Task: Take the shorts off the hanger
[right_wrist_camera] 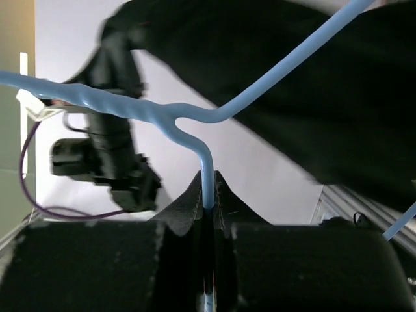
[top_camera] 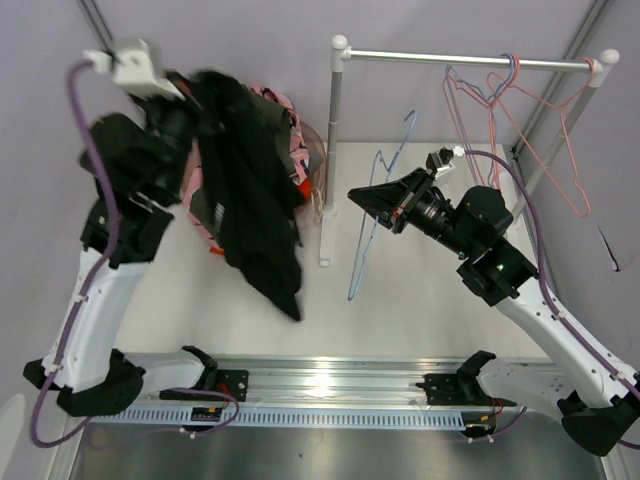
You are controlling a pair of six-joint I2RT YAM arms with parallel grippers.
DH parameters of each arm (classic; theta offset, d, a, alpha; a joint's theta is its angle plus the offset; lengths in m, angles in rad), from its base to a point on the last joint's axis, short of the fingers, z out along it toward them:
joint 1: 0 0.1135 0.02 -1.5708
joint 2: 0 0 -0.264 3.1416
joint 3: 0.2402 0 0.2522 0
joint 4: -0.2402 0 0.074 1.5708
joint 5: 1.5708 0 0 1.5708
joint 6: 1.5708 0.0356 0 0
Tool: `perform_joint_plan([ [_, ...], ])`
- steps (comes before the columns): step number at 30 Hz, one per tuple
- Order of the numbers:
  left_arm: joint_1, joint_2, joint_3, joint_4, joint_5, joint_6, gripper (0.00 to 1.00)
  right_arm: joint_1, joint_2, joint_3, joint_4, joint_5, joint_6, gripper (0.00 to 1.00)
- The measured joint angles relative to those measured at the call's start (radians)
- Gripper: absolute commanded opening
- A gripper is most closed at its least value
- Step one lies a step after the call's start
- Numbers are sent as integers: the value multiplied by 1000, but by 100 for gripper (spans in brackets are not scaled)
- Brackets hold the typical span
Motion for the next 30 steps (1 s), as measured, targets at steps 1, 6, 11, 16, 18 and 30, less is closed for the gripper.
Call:
perform_joint_plan([
  [1,53,44,99,-26,5,10,0,-11,-2,-9,4,-6,2,0],
  [6,333,446,767,-106,137,-18,0,-63,-3,-87,53,-40,14,0],
  [11,468,703,835,-6,331,-102,0,-108,0,-170,93,-88,28,0],
  [16,487,911,820,0,444,-174,0,-148,31,-215,124,-140,32,0],
  [18,481,926,739,8,474,-190,0,-166,46,-222,135,-151,32,0],
  [30,365,813,216,117,549,-227,99,-232,352,8,170,-265,-10,0],
])
